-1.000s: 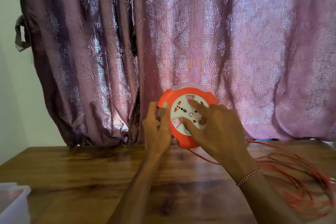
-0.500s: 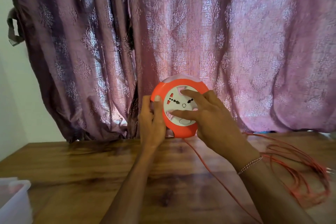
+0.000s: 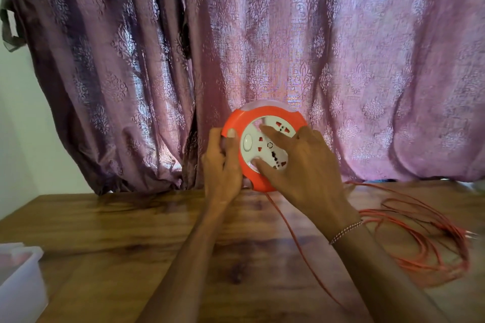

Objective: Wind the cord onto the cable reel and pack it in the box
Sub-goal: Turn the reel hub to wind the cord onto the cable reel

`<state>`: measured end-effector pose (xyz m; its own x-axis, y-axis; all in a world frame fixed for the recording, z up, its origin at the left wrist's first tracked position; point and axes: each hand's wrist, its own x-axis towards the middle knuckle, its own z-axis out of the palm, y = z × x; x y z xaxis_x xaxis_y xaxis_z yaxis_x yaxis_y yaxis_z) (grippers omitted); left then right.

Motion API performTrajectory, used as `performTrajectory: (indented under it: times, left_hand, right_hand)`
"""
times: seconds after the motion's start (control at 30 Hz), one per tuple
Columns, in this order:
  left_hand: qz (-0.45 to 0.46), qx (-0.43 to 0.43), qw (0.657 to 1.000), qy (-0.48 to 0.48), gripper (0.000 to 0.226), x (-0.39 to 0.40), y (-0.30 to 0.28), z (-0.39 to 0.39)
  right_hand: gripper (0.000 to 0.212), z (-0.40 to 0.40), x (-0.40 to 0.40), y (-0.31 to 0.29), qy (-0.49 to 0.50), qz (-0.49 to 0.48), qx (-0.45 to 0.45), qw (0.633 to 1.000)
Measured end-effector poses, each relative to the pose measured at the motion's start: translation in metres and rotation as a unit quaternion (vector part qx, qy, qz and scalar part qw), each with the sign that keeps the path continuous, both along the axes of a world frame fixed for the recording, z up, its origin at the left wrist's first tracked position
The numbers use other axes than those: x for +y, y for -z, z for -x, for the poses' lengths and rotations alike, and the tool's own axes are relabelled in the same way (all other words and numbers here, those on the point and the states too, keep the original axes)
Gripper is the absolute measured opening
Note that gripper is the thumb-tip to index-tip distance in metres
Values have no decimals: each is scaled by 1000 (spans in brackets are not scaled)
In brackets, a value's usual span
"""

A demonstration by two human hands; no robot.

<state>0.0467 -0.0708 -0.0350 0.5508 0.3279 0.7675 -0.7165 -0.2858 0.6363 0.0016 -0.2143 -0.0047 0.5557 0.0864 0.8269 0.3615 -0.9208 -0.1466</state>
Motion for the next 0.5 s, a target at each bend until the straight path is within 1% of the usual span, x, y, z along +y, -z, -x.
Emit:
performTrajectory:
  times: [0.07, 0.13, 0.23, 0.27, 0.3, 0.37, 0.43, 0.5]
  left_hand:
    - [5, -3, 1000, -1, 42, 1, -1, 0]
    - [10, -5, 1000, -5, 41, 2, -1, -1]
    - [10, -1, 1000, -10, 31, 3, -1, -3]
    - [11, -1, 1000, -10, 31, 3, 0, -4]
    - [12, -2, 1000, -8, 32, 3, 0, -4]
    - [13, -9, 1000, -4, 36, 3, 0, -4]
    - [14, -15, 1000, 1, 39, 3, 0, -4]
    - [17, -14, 1000, 8, 40, 2, 1, -5]
  right_hand:
    - [60, 0, 1, -1, 2, -10, 12, 1000]
    - [54, 1, 0, -4, -20, -5, 16, 1000]
    - [36, 3, -6, -10, -84, -5, -19, 996]
    - [31, 3, -9, -12, -99, 8, -36, 994]
    - [30, 3, -12, -13, -113, 29, -47, 992]
    - [36, 4, -17, -15, -141, 82, -41, 986]
    - [40, 5, -18, -15, -147, 116, -10, 982]
    - [54, 4, -16, -15, -134, 128, 13, 983]
